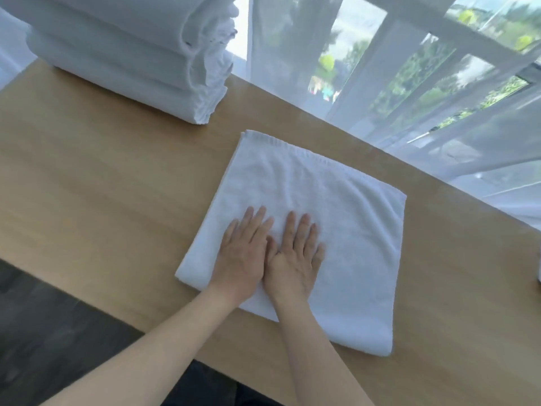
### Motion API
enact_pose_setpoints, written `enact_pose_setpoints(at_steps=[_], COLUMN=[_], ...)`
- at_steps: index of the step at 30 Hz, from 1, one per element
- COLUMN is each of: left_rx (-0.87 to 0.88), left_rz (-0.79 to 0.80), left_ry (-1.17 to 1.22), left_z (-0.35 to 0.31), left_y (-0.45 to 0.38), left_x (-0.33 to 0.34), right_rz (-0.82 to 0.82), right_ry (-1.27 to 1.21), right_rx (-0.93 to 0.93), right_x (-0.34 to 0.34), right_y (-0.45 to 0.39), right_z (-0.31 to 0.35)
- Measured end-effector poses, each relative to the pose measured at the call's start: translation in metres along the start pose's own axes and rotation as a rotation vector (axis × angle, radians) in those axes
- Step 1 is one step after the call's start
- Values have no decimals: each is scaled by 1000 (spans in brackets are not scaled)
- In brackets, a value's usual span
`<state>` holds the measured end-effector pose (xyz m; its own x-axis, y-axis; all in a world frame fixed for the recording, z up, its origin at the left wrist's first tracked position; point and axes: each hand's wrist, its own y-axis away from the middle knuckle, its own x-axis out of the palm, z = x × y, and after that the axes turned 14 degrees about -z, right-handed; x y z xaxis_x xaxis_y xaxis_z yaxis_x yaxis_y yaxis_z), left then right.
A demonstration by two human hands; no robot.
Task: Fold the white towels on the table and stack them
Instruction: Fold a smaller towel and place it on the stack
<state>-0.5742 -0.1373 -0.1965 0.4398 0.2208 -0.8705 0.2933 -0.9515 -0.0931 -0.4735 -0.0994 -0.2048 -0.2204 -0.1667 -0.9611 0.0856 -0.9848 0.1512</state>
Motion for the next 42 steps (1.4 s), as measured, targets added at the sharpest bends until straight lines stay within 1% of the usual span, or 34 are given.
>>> enact_pose_setpoints(at_steps=[2, 4, 6, 7, 9, 10, 11, 14, 17, 19, 21, 23, 25, 27, 28, 30, 33, 35, 36, 37, 39, 41, 42], left_rx=[-15, 66, 135, 146, 145, 144, 146, 139, 142, 141, 146, 152, 156, 160, 166, 167, 160, 151, 147, 144, 138, 124, 120], left_rz=[88, 129, 130, 108, 60, 50, 44, 25, 12, 5, -1, -2, -4, -3, 2, 12, 28, 29, 32, 33, 34, 44, 45], left_ry=[-87, -213, -304, -325, -328, -324, -317, -311, -302, -305, -309, -305, -305, -308, -310, -312, -308, -297, -292, -284, -268, -266, -266], left_z=[2, 3, 5, 6, 7, 6, 6, 4, 4, 6, 5, 4, 7, 7, 7, 7, 7, 6, 5, 5, 3, 3, 4], left_y=[-7, -16, -21, -22, -23, -23, -23, -25, -25, -26, -26, -25, -26, -25, -25, -26, -26, -26, -26, -26, -27, -27, -27], left_x=[5, 11, 16, 20, 25, 25, 26, 24, 23, 23, 24, 25, 26, 27, 27, 27, 26, 24, 24, 23, 22, 21, 22], right_rz=[-19, -134, -244, -241, -152, -119, -120, -114, -112, -129, -180, -241, -237, -183, -170, -195, -183, -181, -205, -242, -303, -248, -206], right_ry=[-75, -128, -106, -74, -21, 0, 25, 65, 102, 71, 3, -54, -74, -37, -12, 38, 78, 40, 14, -5, -79, -122, -89], right_rx=[20, -32, -94, -140, -245, -281, -288, -147, -9, 94, 122, -7, -177, -271, -268, -137, 144, 256, 281, 269, 144, -49, -116], right_x=[-4, -13, -20, -23, -26, -28, -30, -40, -50, -54, -54, -47, -34, -23, -23, -25, -37, -45, -46, -46, -37, -22, -15], right_y=[-9, -18, -31, -41, -65, -76, -87, -127, -157, -169, -164, -135, -97, -74, -75, -92, -125, -136, -133, -125, -90, -47, -31], right_z=[-2, -15, -37, -49, -73, -85, -98, -129, -147, -144, -126, -96, -73, -77, -88, -112, -133, -129, -122, -111, -83, -65, -68])
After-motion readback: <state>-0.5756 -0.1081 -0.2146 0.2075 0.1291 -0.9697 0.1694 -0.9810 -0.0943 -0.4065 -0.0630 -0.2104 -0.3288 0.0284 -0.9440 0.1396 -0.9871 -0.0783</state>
